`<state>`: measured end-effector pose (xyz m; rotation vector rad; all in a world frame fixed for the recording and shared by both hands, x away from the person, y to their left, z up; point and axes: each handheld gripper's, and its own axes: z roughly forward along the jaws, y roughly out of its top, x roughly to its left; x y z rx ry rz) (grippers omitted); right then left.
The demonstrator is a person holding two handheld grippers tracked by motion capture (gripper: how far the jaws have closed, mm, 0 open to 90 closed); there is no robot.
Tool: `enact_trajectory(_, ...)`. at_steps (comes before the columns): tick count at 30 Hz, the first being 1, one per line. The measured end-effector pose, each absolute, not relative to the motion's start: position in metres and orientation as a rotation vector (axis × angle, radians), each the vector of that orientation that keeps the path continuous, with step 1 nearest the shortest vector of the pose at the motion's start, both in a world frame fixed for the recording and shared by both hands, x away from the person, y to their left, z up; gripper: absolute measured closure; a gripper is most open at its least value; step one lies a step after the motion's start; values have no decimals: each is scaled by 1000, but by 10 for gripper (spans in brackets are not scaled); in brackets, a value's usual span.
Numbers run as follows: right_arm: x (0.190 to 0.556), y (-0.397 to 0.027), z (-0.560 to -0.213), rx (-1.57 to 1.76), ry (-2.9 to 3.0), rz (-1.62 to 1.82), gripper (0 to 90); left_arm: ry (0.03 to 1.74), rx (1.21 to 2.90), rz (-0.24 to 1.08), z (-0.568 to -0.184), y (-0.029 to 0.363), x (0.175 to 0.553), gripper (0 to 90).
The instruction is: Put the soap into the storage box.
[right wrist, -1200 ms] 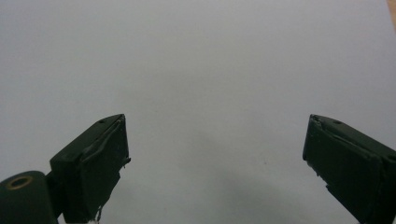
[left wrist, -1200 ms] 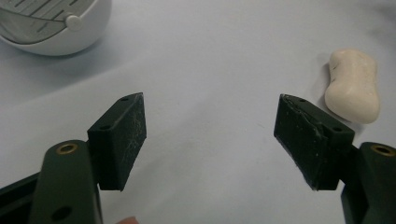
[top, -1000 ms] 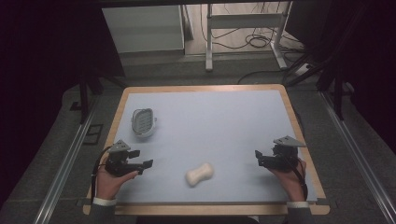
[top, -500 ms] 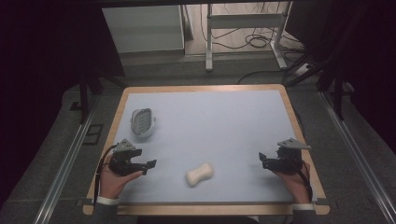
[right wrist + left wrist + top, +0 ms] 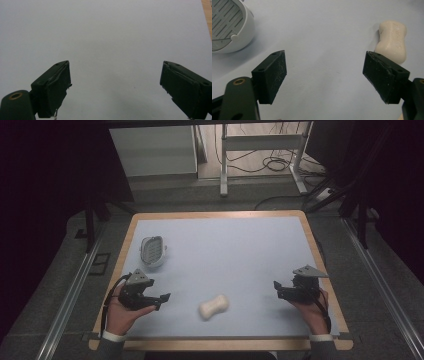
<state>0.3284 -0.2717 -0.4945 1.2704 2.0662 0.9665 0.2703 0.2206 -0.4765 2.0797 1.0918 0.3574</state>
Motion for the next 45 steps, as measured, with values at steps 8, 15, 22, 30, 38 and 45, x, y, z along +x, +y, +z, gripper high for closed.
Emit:
enact_trajectory(8,325,-276,-494,1287,2056,984,98,1066,2130,334,-471,205,276,199)
enact_trajectory(15,326,-277,-495,1278,2052,955,98,1015,2166,358,-453,193,274,198)
enact_trajectory(22,327,-277,-498,1275,2057,934,100,969,2235,338,-448,170,283,199)
enact_trajectory(30,326,-282,-496,1285,2037,951,104,947,2294,300,-448,145,291,220)
enact_trajectory(38,326,-285,-497,1291,2031,940,106,920,2359,248,-454,120,298,225)
enact_trajectory(45,326,-284,-497,1290,2033,932,106,895,2391,218,-459,110,298,226)
